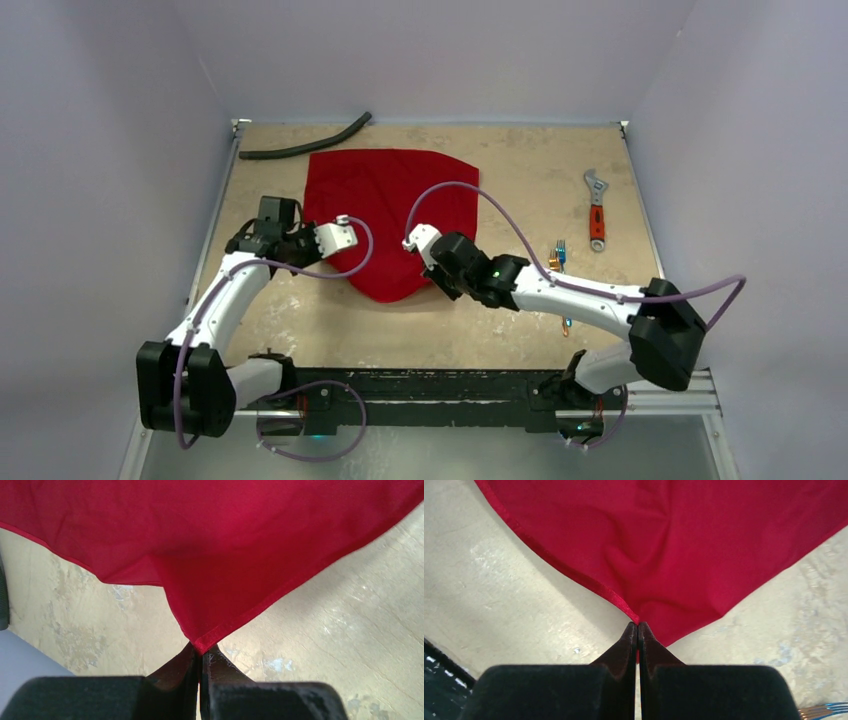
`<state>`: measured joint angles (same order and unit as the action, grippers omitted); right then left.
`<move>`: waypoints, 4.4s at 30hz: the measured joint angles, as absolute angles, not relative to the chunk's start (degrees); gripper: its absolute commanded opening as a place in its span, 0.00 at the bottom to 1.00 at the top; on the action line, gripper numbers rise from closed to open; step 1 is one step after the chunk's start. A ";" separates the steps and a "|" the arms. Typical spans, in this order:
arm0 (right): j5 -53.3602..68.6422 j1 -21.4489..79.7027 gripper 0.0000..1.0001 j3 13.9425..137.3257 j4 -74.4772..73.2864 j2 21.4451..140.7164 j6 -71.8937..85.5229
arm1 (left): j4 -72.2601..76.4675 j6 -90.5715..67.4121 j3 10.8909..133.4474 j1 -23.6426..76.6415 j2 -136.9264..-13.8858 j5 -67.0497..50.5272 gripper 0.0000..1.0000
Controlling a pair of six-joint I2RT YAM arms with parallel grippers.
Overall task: Fold the napkin into a case and place the utensils inside
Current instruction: Flatten out the crumpled napkin at the center of the board, then flatten the napkin at the center of the board, then smooth out the napkin at the center of the board.
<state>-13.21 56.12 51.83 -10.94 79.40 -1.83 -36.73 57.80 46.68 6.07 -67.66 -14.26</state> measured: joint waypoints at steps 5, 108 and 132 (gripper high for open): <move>-9.87 56.51 0.28 55.44 -16.58 84.90 0.82 | -40.05 60.01 46.15 6.09 -65.80 -15.03 0.47; 34.13 4.47 0.88 80.38 7.97 123.42 44.75 | -21.91 32.14 69.54 26.55 -104.01 -7.70 0.46; 40.21 4.05 0.87 81.43 26.04 128.40 56.58 | -12.62 41.52 61.82 38.81 -104.62 -1.56 0.41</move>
<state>40.21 4.05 81.43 26.04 128.40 56.58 -12.62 41.52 61.82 38.81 -104.62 -1.56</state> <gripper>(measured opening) 0.877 0.418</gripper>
